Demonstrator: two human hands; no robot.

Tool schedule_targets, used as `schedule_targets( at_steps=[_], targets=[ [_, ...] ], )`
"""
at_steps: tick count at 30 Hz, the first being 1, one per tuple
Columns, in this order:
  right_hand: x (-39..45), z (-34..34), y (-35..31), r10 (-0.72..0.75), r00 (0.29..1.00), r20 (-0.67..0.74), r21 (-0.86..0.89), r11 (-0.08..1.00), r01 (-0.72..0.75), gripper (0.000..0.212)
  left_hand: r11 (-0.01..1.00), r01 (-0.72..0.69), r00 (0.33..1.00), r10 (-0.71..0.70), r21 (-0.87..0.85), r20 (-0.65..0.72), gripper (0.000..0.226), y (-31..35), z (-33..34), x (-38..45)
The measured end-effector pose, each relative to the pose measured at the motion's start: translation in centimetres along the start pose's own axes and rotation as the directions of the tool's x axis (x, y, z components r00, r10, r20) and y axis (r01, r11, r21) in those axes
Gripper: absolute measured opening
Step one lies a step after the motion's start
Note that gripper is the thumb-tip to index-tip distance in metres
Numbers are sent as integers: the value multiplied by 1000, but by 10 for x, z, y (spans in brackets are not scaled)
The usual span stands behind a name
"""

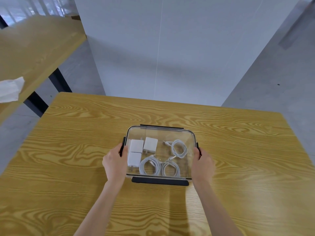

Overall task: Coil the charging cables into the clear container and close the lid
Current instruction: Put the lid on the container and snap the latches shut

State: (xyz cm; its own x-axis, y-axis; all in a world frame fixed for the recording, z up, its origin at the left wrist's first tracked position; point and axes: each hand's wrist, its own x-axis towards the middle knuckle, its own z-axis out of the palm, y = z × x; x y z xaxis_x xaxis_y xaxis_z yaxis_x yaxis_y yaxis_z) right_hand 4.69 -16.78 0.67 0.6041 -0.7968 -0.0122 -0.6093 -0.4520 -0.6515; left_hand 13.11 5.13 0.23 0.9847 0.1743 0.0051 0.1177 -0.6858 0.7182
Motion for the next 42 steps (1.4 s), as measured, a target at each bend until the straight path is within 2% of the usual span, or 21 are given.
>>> schedule_targets(
  at_steps=[3, 14, 19, 26, 33, 42],
  targets=[
    [2, -1, -1, -7, 1000, 4, -8, 1000, 7, 34, 1000, -16, 1000, 16, -8, 5, 22, 1, -1, 0],
    [8, -5, -2, 52, 998, 23, 45, 998, -53, 31, 1000, 24, 999, -24, 8, 25, 21, 5, 2, -1],
    [8, -7, -3, 61, 998, 32, 47, 997, -62, 32, 998, 53, 999, -53, -28, -3, 29, 6, 2, -3],
    [8, -11, -4, 27, 993, 113, -122, 992, -13, 34, 999, 50, 998, -50, -13, -48, 33, 7, 6, -7],
    [5, -10, -2, 190, 981, 47, 154, 969, -195, 23, 998, 58, 995, -57, 12, -83, 33, 6, 10, -9],
    [5, -15, -3, 254, 966, 47, 273, 927, -257, 25, 996, 87, 994, -84, 31, -73, 35, 5, 12, -8]
  ],
)
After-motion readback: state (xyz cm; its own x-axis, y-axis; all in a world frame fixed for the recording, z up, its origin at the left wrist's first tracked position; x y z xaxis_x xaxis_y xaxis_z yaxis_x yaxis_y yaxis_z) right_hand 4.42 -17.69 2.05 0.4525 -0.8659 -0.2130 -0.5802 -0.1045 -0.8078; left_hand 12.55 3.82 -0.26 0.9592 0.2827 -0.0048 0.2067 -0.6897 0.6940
